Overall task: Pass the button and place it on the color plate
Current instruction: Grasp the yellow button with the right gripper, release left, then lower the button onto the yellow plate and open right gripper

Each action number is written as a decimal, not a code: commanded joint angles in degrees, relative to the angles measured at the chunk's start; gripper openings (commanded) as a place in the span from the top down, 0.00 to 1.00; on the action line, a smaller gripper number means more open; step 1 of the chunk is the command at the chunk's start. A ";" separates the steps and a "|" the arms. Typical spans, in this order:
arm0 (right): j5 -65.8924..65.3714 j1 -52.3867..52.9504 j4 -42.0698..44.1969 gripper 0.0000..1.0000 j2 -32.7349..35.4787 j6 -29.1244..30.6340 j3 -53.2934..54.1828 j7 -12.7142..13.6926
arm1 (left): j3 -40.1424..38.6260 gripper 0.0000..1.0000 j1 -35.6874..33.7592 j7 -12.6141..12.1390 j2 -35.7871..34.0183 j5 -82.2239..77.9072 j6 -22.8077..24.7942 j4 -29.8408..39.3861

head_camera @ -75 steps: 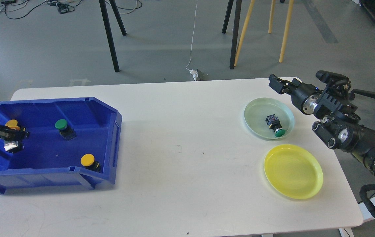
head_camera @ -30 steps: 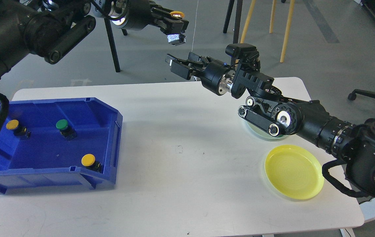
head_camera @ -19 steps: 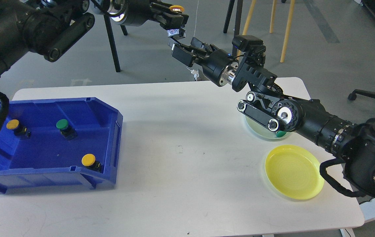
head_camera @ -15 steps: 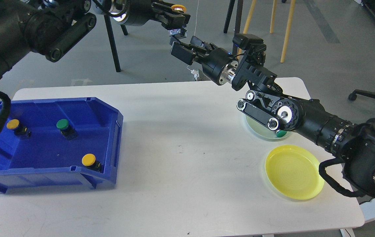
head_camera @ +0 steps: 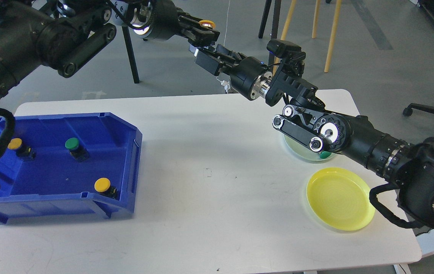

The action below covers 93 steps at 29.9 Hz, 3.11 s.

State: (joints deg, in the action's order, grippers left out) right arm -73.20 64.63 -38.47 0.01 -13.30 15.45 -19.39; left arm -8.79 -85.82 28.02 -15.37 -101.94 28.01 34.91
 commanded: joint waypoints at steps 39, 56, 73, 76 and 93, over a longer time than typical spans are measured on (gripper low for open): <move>-0.19 0.24 0.68 0.88 -0.01 3.19 -0.60 0.67 | -0.53 0.12 0.39 -0.02 -0.36 1.04 -0.01 0.07; 1.48 -7.58 -2.47 0.85 12.72 10.13 -0.60 5.33 | -0.44 0.01 0.47 -0.02 -5.80 5.87 -0.01 0.25; 1.65 -20.41 -28.04 0.81 41.55 25.51 -6.05 6.47 | -0.62 0.01 4.96 -0.02 -11.17 5.96 -0.01 0.69; 2.01 -22.35 -32.18 0.80 45.95 27.88 -6.49 6.47 | -0.62 0.01 5.05 -0.02 -11.17 6.05 -0.01 0.69; 2.27 -28.33 -33.25 0.58 52.03 29.03 -8.25 6.73 | -0.97 0.01 5.22 -0.02 -12.67 6.14 -0.01 0.60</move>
State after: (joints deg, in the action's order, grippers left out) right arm -71.06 36.71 -73.02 52.70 15.95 7.06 -12.63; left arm -9.63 -80.60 28.00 -27.68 -95.80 28.00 35.50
